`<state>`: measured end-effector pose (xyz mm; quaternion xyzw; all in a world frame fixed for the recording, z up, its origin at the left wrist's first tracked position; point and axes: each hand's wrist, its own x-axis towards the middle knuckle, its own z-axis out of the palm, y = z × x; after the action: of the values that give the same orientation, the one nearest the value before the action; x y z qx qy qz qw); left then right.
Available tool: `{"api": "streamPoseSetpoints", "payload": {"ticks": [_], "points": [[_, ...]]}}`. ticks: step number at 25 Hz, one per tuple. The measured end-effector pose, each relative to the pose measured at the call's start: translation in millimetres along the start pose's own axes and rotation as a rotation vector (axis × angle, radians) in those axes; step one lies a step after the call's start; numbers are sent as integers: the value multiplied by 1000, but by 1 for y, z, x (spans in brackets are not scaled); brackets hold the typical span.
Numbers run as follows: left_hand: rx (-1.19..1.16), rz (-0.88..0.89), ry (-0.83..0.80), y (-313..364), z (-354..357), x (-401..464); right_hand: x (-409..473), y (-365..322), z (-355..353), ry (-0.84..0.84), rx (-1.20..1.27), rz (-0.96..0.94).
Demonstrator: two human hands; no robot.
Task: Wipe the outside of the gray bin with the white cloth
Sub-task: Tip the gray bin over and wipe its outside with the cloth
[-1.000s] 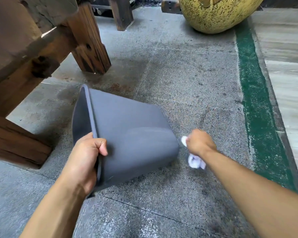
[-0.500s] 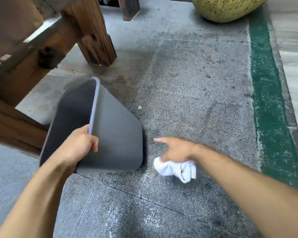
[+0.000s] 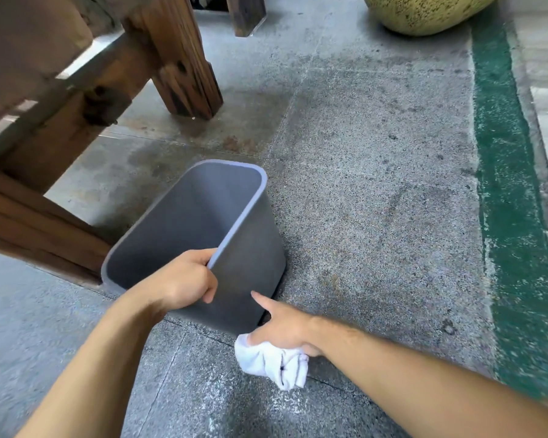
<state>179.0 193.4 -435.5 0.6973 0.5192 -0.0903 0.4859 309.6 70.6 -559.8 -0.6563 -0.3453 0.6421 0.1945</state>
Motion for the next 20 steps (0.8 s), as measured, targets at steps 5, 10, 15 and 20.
{"api": "streamPoseSetpoints", "payload": {"ticks": [5,10,15,20], "points": [[47,-49,-113,-5,17,-3,-6,7,6,-1,49,-3],[139,-77,-68,-1,25,-5,-4,15,-4,49,94,-23],[249,59,222,20,26,-19,2,24,-19,152,259,-26],[86,144,343,47,52,-21,-19,14,-43,294,262,19]]}}
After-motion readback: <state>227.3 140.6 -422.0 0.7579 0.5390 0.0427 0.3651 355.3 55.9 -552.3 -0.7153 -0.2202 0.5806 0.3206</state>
